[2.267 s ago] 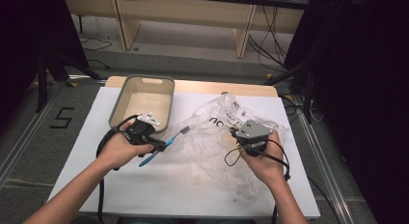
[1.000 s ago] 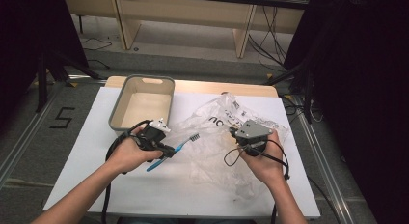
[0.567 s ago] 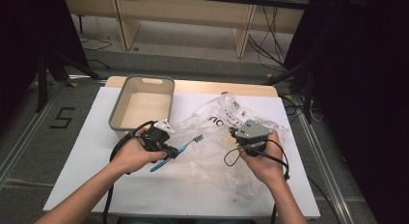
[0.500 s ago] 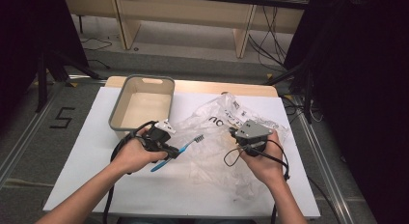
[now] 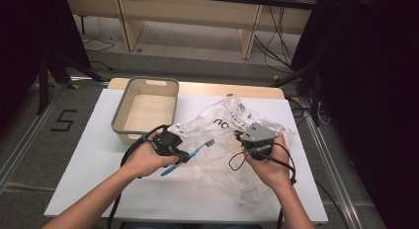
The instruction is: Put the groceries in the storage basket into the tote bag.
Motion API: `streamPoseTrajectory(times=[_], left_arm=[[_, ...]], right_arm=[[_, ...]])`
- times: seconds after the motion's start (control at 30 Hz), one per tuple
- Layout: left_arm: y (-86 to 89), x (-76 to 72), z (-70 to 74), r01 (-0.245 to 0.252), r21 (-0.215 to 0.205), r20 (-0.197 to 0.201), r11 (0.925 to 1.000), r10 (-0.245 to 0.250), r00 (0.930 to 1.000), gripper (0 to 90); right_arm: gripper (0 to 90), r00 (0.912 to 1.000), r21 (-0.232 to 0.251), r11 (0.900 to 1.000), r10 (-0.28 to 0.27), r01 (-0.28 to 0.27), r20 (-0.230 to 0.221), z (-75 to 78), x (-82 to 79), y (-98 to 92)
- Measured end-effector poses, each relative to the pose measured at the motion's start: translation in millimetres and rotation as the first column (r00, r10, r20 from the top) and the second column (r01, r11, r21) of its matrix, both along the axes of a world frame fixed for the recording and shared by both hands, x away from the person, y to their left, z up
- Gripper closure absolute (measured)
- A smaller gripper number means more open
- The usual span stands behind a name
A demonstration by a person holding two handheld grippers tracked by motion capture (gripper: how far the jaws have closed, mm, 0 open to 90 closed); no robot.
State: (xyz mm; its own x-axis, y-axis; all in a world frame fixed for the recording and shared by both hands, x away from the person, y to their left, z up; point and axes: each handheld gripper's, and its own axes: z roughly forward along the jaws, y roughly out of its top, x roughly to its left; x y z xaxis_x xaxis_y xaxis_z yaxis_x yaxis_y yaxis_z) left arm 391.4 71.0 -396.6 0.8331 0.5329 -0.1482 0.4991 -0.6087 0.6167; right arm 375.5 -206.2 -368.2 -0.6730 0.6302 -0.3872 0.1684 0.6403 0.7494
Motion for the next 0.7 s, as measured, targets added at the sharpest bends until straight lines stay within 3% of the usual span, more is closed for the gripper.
streamPoseTrajectory(times=[0.7], left_arm=[[-28.2, 9.3, -9.0, -0.013, -0.001, 0.007, 0.9999, 0.013, 0.9999, 82.0]], right_arm=[[90.0, 1.0, 0.001, 1.0, 0.004, -0.004, -0.001, 0.3, -1.3, 2.0]])
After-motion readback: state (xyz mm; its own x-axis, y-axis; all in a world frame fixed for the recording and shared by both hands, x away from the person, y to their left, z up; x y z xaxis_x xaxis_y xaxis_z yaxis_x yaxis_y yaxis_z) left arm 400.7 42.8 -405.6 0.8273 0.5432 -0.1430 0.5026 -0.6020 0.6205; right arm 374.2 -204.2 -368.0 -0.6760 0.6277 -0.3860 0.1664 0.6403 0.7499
